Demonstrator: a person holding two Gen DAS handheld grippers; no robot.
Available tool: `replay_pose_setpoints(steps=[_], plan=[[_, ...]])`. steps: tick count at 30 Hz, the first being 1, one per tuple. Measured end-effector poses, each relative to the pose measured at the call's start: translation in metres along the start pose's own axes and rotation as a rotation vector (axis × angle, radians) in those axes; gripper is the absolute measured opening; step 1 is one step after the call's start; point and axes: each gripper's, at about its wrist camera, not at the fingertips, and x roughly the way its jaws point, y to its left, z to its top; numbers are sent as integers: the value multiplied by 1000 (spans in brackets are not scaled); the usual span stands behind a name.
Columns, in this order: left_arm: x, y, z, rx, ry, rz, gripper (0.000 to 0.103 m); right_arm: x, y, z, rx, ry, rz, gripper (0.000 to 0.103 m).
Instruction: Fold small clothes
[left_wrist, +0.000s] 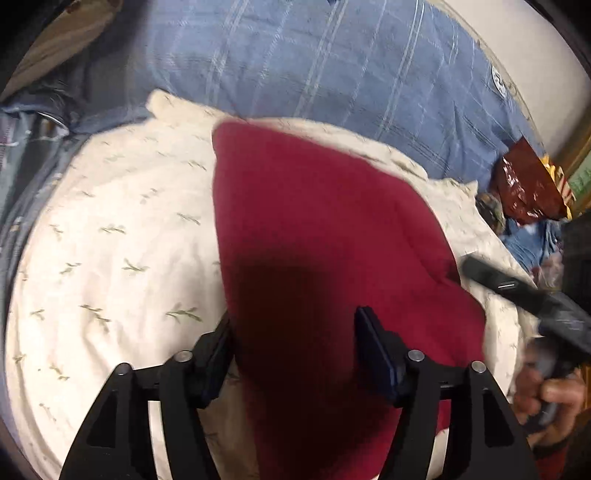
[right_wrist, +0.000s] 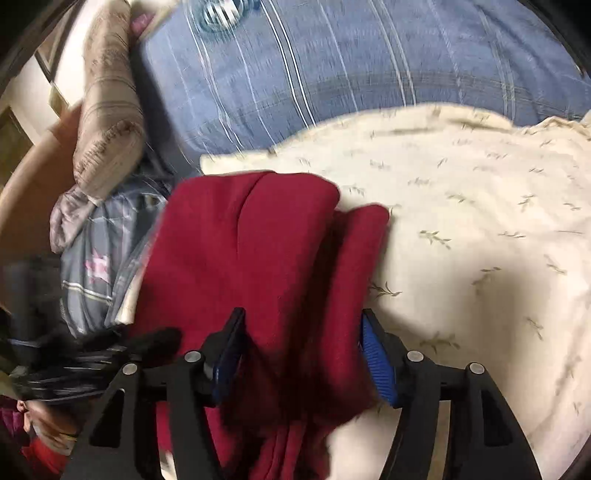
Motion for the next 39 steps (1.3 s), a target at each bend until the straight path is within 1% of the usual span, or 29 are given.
replay_pose_setpoints(steps=[1, 2, 4, 5, 6, 7, 9, 10, 11, 12, 13, 14, 16, 18, 19, 20, 21, 23, 25, 26, 27, 29, 32, 33, 35, 37, 38, 39], plan=[[-2, -2, 1, -3, -24, 13, 66, -15, 7, 0, -17, -57, 9, 63], [-3, -4, 1, 10, -58, 31, 67, -24, 15, 1, -45, -96, 16, 63], [-2, -9, -2, 38, -103, 64, 67, -27, 40, 4, -136, -124, 30, 57], [-2, -8, -10, 41, -112, 64, 68, -23, 49, 7, -169, -126, 43, 54], [1, -7, -11, 41, -118, 58, 69, -14, 57, 10, -209, -115, 54, 49], [0, -8, -18, 43, -122, 55, 70, -5, 60, 10, -229, -95, 49, 47], [2, -5, -21, 50, -143, 61, 78, 17, 61, 10, -276, -41, -19, 43], [-1, -3, -25, 53, -150, 62, 79, 31, 55, 6, -308, -9, -83, 36], [0, -3, -26, 52, -155, 61, 80, 42, 46, 2, -305, 23, -109, 30], [0, -4, -32, 52, -159, 63, 80, 45, 35, -1, -262, 25, -89, 30], [-1, -4, -36, 57, -165, 65, 80, 41, 26, -2, -207, -17, -43, 30], [-6, -4, -42, 69, -173, 73, 80, 38, 23, -4, -181, -23, -28, 30], [-13, -2, -43, 84, -181, 87, 80, 32, 29, -5, -175, -31, -34, 31], [-18, -2, -46, 89, -186, 89, 79, 22, 38, -9, -179, -30, -38, 36], [-19, -2, -47, 91, -189, 93, 79, 13, 44, -12, -187, -37, -38, 43], [-20, -2, -48, 93, -191, 99, 79, 5, 49, -16, -199, -47, -33, 48], [-21, -2, -49, 95, -192, 104, 79, -5, 55, -22, -214, -61, -28, 50], [-24, -3, -50, 97, -194, 114, 79, -15, 67, -32, -255, -92, -47, 50], [-27, -5, -53, 106, -202, 124, 79, -16, 75, -41, -292, -110, -89, 50], [-30, -6, -54, 112, -208, 132, 79, -14, 74, -45, -295, -102, -111, 49], [-31, -7, -55, 119, -212, 136, 79, -4, 70, -50, -285, -66, -135, 46], [-36, -10, -59, 132, -226, 144, 79, 12, 59, -59, -258, -19, -178, 45], [-45, -10, -64, 144, -251, 173, 79, 15, 55, -63, -231, -31, -178, 45], [-48, -10, -67, 144, -256, 177, 79, 13, 57, -64, -236, -33, -184, 45], [-56, -9, -70, 138, -269, 185, 79, 4, 64, -63, -246, -43, -199, 49], [-65, -10, -74, 133, -287, 202, 79, -8, 69, -61, -239, -63, -190, 50], [-70, -12, -76, 137, -295, 205, 79, -16, 73, -60, -234, -90, -177, 51], [-75, -15, -78, 145, -309, 211, 79, -22, 75, -62, -233, -112, -172, 57]])
